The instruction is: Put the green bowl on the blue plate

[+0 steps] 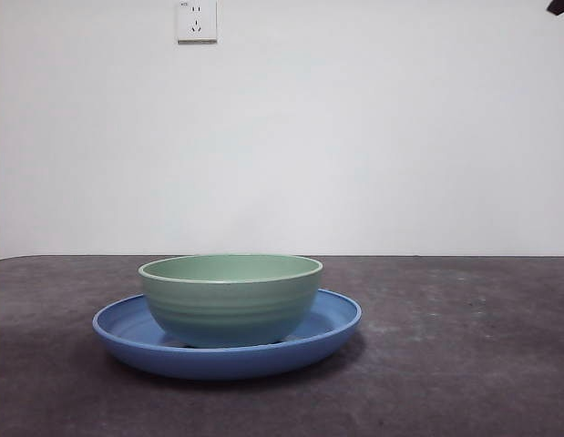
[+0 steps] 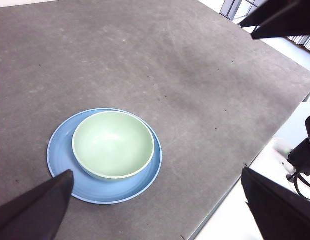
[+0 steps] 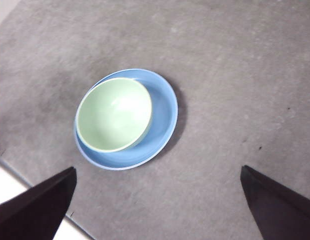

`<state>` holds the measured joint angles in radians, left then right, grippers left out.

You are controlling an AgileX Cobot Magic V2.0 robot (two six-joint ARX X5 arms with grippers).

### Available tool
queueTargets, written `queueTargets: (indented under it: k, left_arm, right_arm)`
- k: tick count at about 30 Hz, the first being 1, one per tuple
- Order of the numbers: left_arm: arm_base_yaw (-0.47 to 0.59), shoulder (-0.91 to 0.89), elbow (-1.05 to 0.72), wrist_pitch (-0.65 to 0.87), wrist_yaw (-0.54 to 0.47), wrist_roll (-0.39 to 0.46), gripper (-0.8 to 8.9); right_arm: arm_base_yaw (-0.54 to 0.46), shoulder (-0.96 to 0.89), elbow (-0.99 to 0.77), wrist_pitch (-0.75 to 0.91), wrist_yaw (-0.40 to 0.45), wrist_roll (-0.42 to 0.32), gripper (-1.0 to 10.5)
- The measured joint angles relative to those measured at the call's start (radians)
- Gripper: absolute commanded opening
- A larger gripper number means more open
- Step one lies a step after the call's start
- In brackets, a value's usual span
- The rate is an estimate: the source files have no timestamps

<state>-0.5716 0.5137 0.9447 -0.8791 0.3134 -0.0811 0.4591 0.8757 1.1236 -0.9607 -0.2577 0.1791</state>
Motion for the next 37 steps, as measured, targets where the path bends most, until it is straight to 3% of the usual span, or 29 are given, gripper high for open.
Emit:
queueTargets:
  k: [12, 28, 30, 31, 32, 33, 34, 37]
  left_arm:
    - [0.000, 0.000, 0.000, 0.000, 0.000, 0.000, 5.56]
    - [0.000, 0.000, 0.000, 0.000, 0.000, 0.000, 5.42]
    - [0.000, 0.000, 0.000, 0.000, 0.000, 0.000, 4.54]
    - [0.000, 0.000, 0.000, 0.000, 0.000, 0.000, 3.79]
    - [0.000, 0.000, 0.000, 0.000, 0.000, 0.000, 2.26]
    - [0.000, 0.000, 0.000, 0.000, 0.000, 0.000, 1.00]
    - [0.000, 0.000, 0.000, 0.000, 0.000, 0.000, -0.06]
    - [0.000, 0.000, 0.000, 0.000, 0.000, 0.000, 0.24]
  right_arm:
    - [0.051, -0.272, -0.280, 0.090, -0.003, -0.026, 5.3]
    - [0.051, -0.328, -0.298, 0.137, -0.003, -0.016, 5.2]
    - [0.051, -0.328, -0.298, 0.139, -0.004, -0.014, 4.0]
    - [0.051, -0.328, -0.298, 0.140, -0.004, -0.013, 2.5]
    - [0.051, -0.328, -0.298, 0.140, -0.008, -0.010, 0.7]
    - [0.051, -0.328, -0.298, 0.140, -0.010, -0.010, -0.1]
    - [0.051, -0.328, -0.298, 0.140, -0.011, -0.010, 0.2]
    - [0.051, -0.328, -0.298, 0.140, -0.011, -0.010, 0.2]
